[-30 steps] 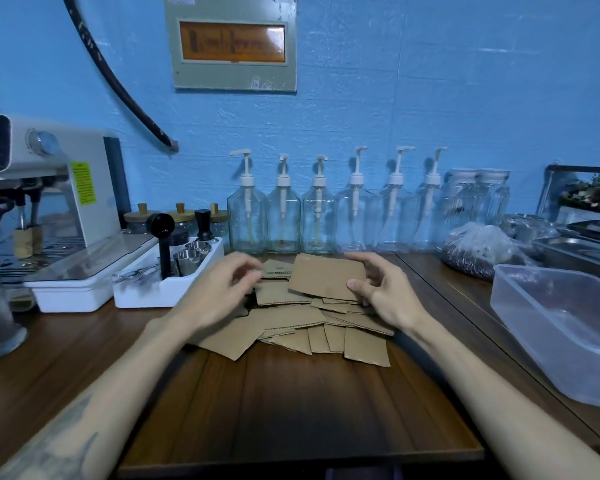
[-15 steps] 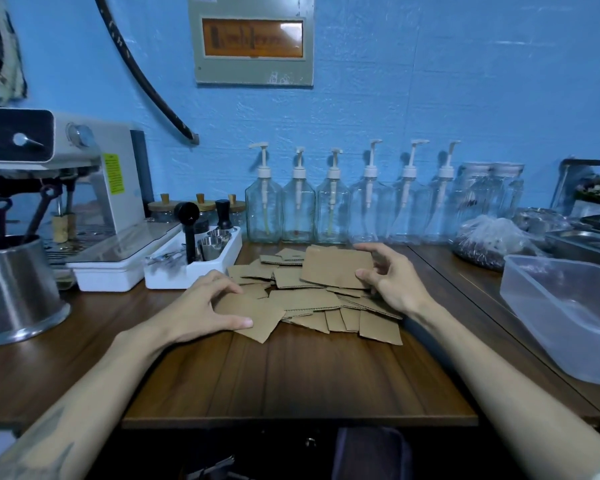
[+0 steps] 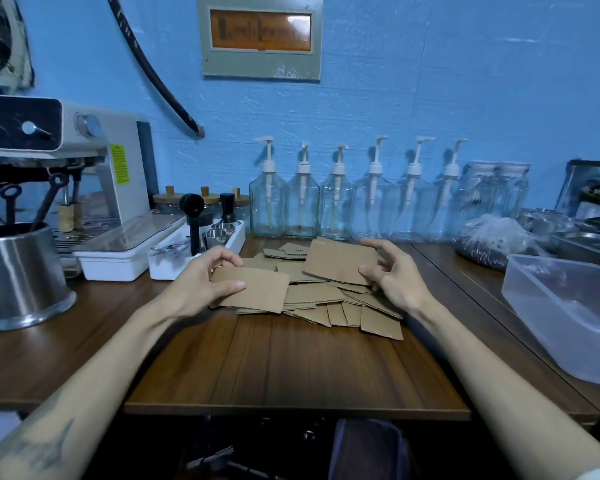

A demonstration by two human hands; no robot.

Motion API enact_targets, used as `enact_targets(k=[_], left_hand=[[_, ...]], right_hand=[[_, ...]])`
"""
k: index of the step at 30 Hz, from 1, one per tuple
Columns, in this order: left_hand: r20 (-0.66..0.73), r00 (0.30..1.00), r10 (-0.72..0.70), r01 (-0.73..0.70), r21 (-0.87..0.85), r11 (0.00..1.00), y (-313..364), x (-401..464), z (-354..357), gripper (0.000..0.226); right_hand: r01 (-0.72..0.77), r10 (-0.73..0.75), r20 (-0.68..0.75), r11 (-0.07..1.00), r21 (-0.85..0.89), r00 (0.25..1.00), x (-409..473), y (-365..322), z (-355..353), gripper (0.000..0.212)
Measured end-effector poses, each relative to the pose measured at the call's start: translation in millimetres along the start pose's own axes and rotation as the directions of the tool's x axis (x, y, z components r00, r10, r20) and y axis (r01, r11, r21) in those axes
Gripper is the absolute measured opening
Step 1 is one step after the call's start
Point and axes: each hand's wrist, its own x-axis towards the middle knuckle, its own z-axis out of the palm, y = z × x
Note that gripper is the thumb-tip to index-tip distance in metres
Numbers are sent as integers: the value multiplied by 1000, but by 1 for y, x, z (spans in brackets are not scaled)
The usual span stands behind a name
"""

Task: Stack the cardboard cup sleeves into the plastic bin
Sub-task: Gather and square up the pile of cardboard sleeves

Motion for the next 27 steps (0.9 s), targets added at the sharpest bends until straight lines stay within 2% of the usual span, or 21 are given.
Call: enact_targets(k=[2, 4, 7, 10, 12, 14, 16, 19, 23, 27], left_hand=[[-25, 999, 25, -25, -3, 1000, 4, 1, 3, 36], [-12, 1000, 12, -13, -77, 997, 7, 2, 6, 44], [-5, 1000, 4, -4, -144, 990, 11, 9, 9, 64], [-107, 994, 10, -32, -214, 976, 16, 19, 14, 78], [-169, 986, -19, -36, -318, 947, 22, 27, 19, 79], [-175, 984, -37, -32, -377, 926, 31, 36, 23, 73], [-118, 993, -32, -11, -349, 937, 37, 43, 33, 65], [4, 1000, -7, 7, -193, 981, 37, 49, 58, 57], [122, 988, 92, -96, 30, 995, 28, 47, 79, 51], [43, 985, 165, -166, 13, 986, 25, 46, 74, 54]], right_hand=[[1, -1, -4, 1000, 15, 1000, 1, 1, -1, 44], [4, -4, -5, 1000, 25, 1000, 2, 3, -1, 43], [12, -12, 1, 999, 30, 1000, 3, 5, -1, 44], [27, -27, 6, 999, 30, 1000, 4, 5, -1, 45], [32, -33, 8, 999, 40, 999, 4, 5, 0, 45], [37, -38, 11, 998, 49, 999, 5, 5, 1, 46], [41, -42, 13, 999, 35, 999, 5, 6, 2, 45], [43, -44, 23, 999, 26, 999, 6, 7, 2, 45], [59, -60, 37, 998, 36, 998, 6, 8, 3, 47], [92, -94, 59, 995, 41, 994, 5, 6, 4, 48]])
